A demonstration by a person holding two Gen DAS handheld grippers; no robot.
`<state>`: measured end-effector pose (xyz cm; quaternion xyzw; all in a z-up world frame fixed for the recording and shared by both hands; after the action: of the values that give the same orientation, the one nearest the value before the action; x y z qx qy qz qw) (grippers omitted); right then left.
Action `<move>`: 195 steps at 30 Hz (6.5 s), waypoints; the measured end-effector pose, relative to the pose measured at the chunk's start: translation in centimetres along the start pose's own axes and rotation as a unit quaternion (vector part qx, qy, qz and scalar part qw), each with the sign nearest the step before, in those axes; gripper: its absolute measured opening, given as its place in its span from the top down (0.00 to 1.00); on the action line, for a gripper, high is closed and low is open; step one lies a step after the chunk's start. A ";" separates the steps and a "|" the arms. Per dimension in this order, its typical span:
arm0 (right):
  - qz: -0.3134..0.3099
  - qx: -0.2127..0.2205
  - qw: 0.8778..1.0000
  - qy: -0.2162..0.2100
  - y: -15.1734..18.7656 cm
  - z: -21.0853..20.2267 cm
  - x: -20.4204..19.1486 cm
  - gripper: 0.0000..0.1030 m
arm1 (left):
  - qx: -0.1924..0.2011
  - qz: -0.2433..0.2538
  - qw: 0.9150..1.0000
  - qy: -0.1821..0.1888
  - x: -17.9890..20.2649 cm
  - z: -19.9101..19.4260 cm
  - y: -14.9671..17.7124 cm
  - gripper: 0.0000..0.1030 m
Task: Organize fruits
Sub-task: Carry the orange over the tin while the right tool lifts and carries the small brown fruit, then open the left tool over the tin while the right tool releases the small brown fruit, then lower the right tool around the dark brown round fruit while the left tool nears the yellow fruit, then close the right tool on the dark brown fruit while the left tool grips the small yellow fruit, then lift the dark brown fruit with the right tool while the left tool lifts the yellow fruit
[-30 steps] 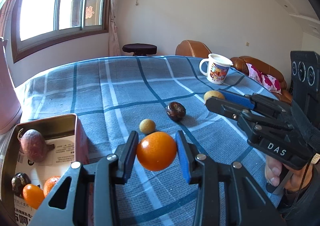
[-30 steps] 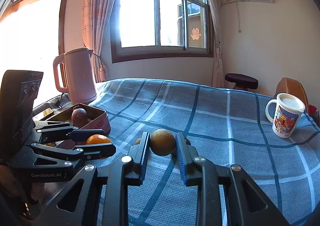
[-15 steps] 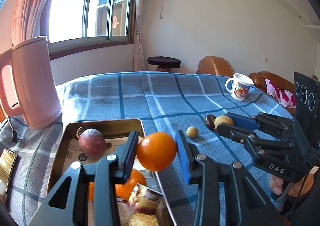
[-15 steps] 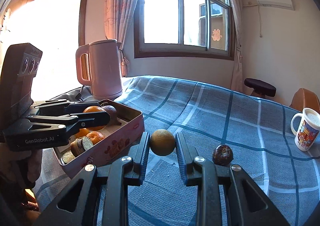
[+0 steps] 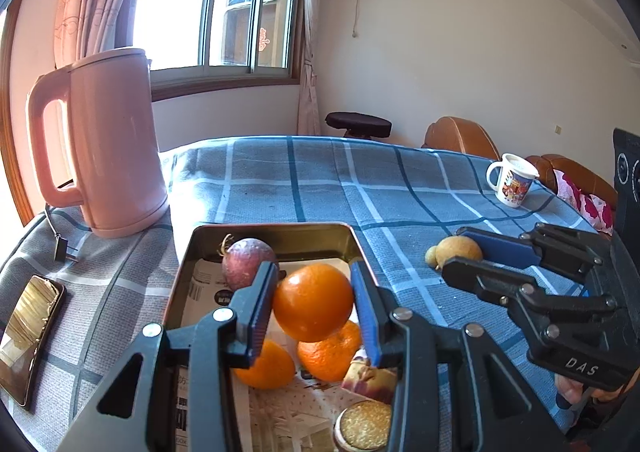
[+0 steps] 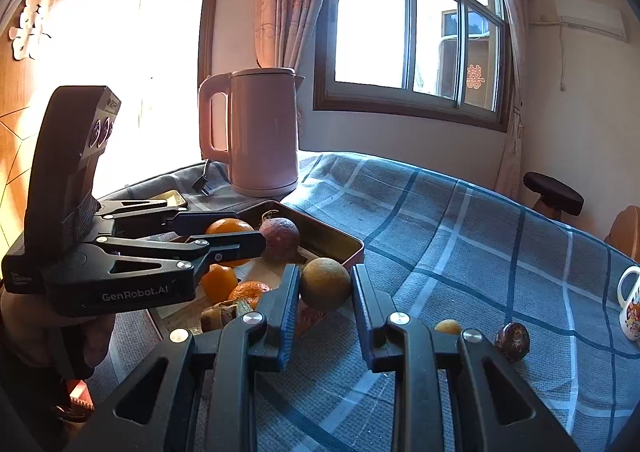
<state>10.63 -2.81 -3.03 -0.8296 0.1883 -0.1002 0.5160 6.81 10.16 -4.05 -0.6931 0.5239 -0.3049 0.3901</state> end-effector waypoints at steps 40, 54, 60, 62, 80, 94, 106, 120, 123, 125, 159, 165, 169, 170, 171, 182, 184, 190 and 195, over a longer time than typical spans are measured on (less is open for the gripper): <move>0.021 0.000 0.997 0.071 0.8 -1.9 4.6 0.59 | 0.020 -0.021 1.000 0.008 1.6 -0.9 -1.1 0.21; 0.170 -0.071 0.971 0.155 4.5 -1.4 17.3 0.55 | -0.059 0.061 0.994 0.066 14.8 7.7 -3.4 0.17; 0.187 -0.078 0.971 0.130 4.6 -0.6 17.7 0.55 | -0.042 0.052 0.998 0.022 13.2 7.8 -3.6 0.17; 0.188 -0.084 0.971 0.122 4.6 -0.1 17.6 0.55 | -0.041 0.046 0.998 0.016 12.3 7.8 -3.7 0.17; 0.218 -0.132 0.958 0.132 6.2 0.7 19.0 0.60 | -0.119 0.068 0.988 0.076 14.3 11.5 -1.9 0.36; 0.215 -0.133 0.959 0.125 6.1 0.8 18.9 0.60 | -0.179 0.073 0.974 0.122 15.4 13.9 -1.1 0.63; 0.191 -0.115 0.967 0.126 5.4 0.3 18.0 0.61 | -0.151 0.059 0.978 0.130 14.7 12.9 -1.7 0.72; 0.150 -0.060 0.978 0.130 4.2 -1.7 16.5 0.61 | -0.098 0.053 0.988 0.106 14.2 11.3 -2.4 0.72; 0.143 -0.051 0.979 0.133 4.0 -2.0 16.2 0.61 | -0.091 0.052 0.989 0.102 14.2 11.0 -2.4 0.72; 0.138 -0.046 0.980 0.134 3.9 -2.1 16.0 0.61 | -0.088 0.053 0.990 0.102 14.2 10.9 -2.4 0.72; 0.096 0.011 0.983 0.154 3.2 -4.3 14.1 0.61 | -0.011 0.070 0.996 0.063 14.1 7.5 -2.6 0.72; 0.087 0.020 0.984 0.154 3.1 -4.7 13.6 0.61 | 0.004 0.075 0.996 0.055 14.2 6.8 -2.5 0.72; 0.082 0.030 0.984 0.154 3.1 -5.1 13.2 0.61 | 0.014 0.074 0.996 0.051 14.1 6.5 -2.5 0.72; 0.081 0.032 0.984 0.154 3.1 -5.2 13.1 0.61 | 0.015 0.074 0.996 0.051 14.1 6.4 -2.5 0.72; 0.079 0.034 0.984 0.155 3.0 -5.2 13.0 0.61 | 0.016 0.073 0.996 0.050 14.1 6.3 -2.6 0.72; 0.072 0.049 0.984 0.158 3.0 -5.8 12.4 0.61 | 0.035 0.069 0.996 0.045 13.8 5.5 -2.6 0.72; 0.070 0.052 0.984 0.158 3.0 -5.8 12.3 0.61 | 0.038 0.069 0.996 0.044 13.8 5.4 -2.5 0.72; 0.070 0.058 0.983 0.158 3.0 -6.2 11.9 0.61 | 0.043 0.068 0.996 0.042 13.5 5.0 -2.5 0.72; 0.068 0.063 0.983 0.157 2.9 -6.3 11.6 0.61 | 0.048 0.072 0.995 0.040 13.4 4.5 -2.4 0.72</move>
<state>18.29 -13.94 -3.16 -0.7546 0.3163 -0.2051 0.5371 15.29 -1.36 -4.13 -0.6209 0.5724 -0.3288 0.4227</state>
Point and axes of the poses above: each gripper's, at about its wrist camera, not at the fingertips, and z roughly the way its jaws point, x to its right, y to its underside, the point moved 3 cm from there along z, roughly the way its jaws point, and after that the axes turned 8 degrees about -y, right-handed, at the moved point
